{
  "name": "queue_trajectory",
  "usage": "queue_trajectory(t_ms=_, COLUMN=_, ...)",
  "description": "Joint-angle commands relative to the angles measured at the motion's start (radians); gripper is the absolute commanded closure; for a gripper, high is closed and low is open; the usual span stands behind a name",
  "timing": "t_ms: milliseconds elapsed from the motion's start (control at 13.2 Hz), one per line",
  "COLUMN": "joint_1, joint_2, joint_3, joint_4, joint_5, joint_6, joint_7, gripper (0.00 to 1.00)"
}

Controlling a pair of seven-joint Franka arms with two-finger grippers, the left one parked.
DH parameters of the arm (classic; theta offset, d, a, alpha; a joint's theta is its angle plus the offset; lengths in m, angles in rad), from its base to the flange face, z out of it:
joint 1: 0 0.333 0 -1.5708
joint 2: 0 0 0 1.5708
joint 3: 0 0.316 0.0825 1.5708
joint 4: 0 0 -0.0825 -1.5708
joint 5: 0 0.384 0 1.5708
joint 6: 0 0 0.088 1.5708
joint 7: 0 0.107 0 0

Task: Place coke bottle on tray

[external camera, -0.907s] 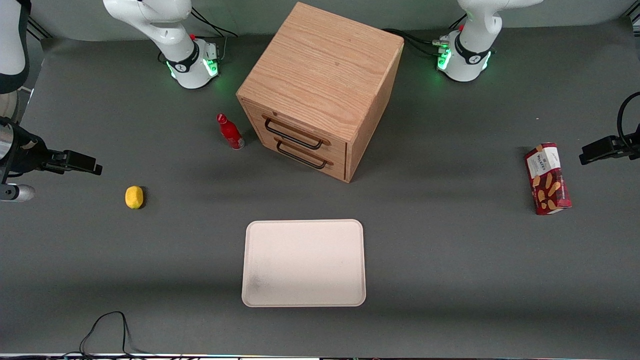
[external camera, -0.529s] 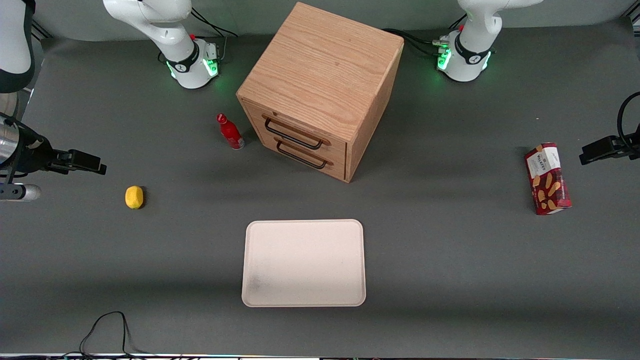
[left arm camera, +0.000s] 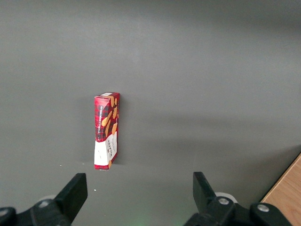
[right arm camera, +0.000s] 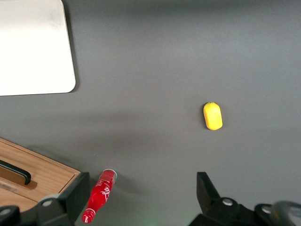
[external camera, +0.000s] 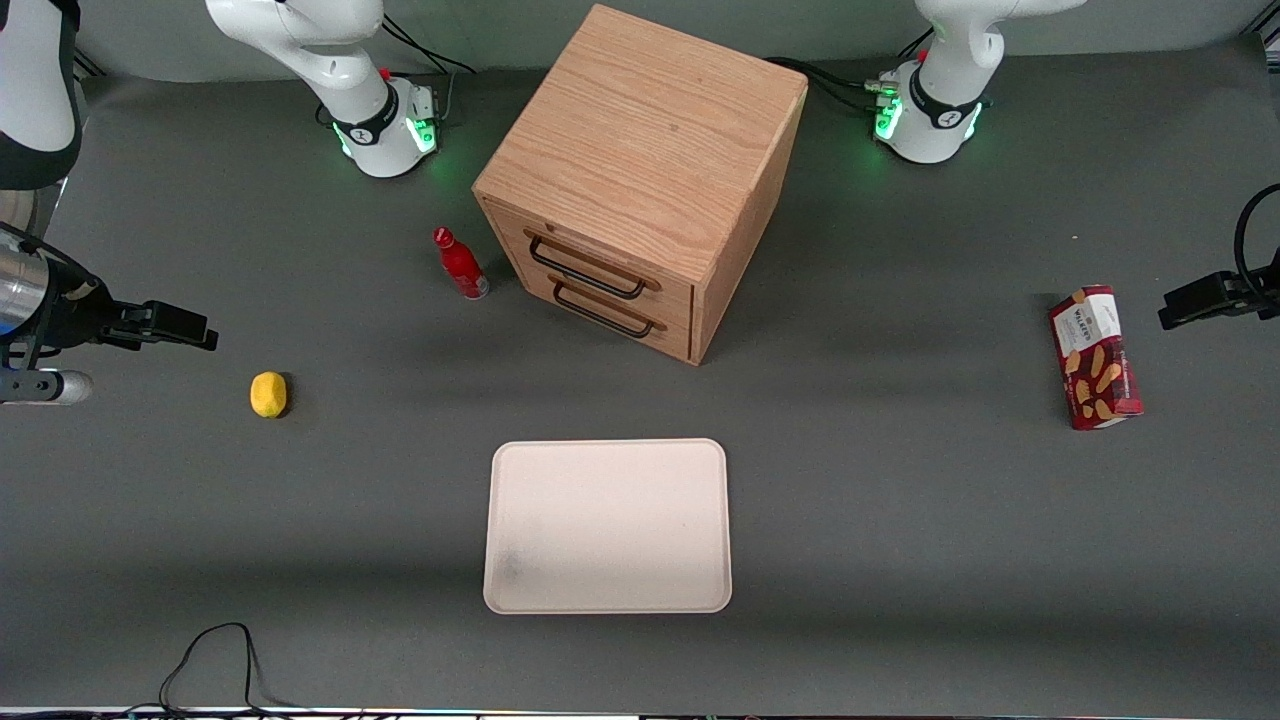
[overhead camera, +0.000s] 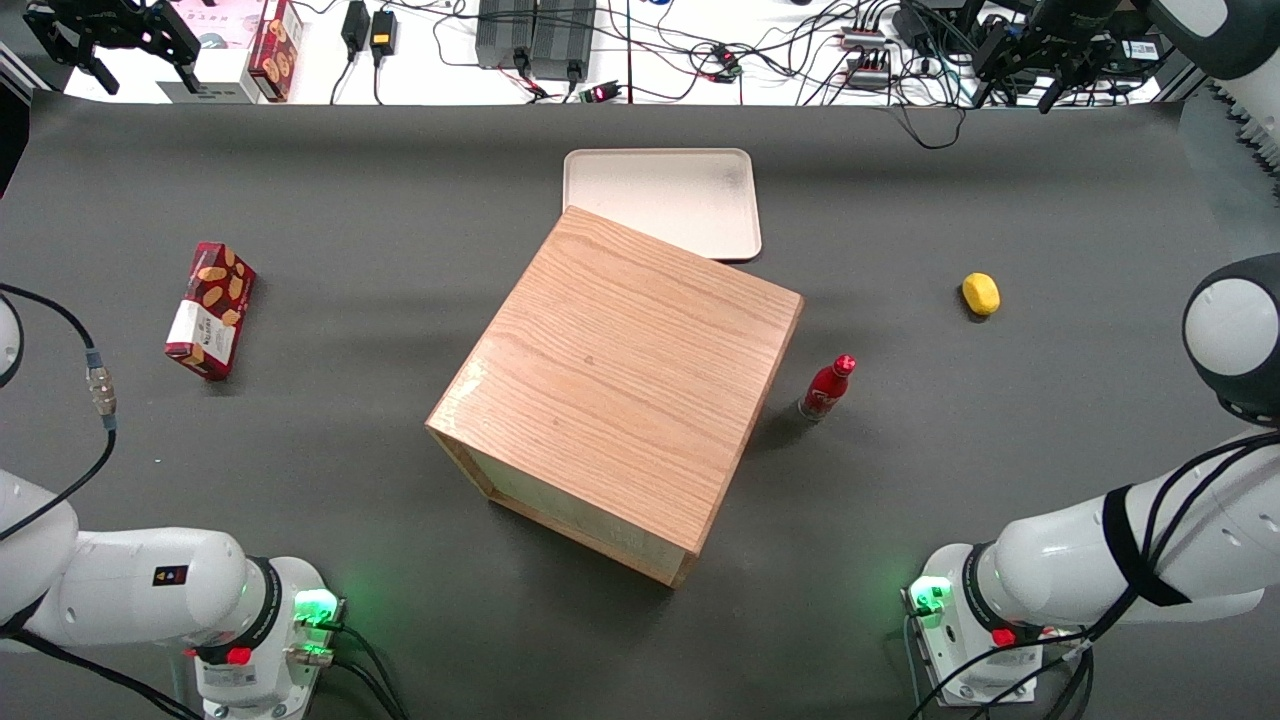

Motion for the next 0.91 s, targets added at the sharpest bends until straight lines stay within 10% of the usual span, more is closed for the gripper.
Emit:
queue_trajectory(t_ms=0, joint_1=0.019, joint_2=-0.005, joint_3=-0.001, joint_4=0.001, joint_5=-0.02, joint_6=0.0, joint_7=-0.019, gripper=0.0)
queue_trajectory(t_ms=831, joint_1=0.158, joint_2=-0.288, joint_3=0.001, joint_4=-0.356, joint_5=-0.031, joint_6=0.045, joint_7=0.103, gripper=0.0)
